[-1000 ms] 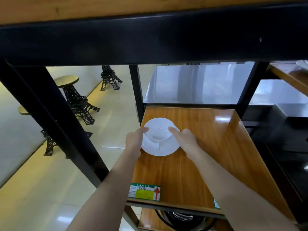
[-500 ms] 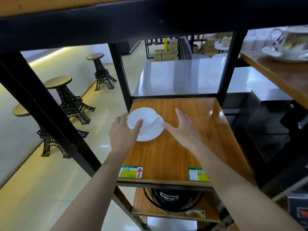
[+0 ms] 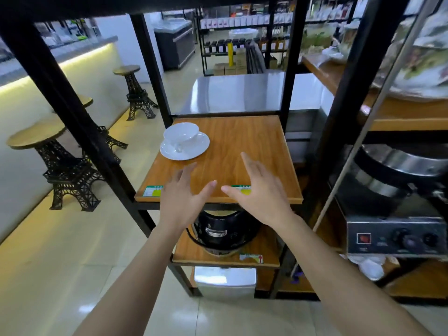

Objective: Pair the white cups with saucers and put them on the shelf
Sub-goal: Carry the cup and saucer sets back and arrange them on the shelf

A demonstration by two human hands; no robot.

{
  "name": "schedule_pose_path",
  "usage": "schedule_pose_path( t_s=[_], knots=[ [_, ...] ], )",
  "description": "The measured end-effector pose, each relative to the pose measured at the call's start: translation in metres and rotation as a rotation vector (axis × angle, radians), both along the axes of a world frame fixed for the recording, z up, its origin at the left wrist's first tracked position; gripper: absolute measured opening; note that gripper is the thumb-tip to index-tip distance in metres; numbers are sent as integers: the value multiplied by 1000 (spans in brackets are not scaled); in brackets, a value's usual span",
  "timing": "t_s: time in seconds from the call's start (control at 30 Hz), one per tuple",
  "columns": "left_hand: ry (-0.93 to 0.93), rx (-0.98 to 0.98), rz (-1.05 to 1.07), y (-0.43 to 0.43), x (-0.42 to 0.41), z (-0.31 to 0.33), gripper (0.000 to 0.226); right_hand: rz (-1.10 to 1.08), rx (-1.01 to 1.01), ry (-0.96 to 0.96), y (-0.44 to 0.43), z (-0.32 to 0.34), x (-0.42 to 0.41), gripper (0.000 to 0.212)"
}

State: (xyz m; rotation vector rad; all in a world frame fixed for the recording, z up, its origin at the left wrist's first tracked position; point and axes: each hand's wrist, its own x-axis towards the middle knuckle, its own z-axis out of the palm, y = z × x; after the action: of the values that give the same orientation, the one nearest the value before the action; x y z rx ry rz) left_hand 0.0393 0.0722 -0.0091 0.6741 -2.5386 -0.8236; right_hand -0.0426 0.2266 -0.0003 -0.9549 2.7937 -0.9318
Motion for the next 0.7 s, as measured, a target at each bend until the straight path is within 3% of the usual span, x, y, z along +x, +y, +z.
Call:
schedule_pose_path(
  t_s=[0.27,0.7],
  knots=[
    [66,-70,-264,75,48,9,73,-261,-63,59,99,0,83,87],
    [41,-85,-882,316,97,26,89,-902,-57,71,340,2,246,85]
  ],
)
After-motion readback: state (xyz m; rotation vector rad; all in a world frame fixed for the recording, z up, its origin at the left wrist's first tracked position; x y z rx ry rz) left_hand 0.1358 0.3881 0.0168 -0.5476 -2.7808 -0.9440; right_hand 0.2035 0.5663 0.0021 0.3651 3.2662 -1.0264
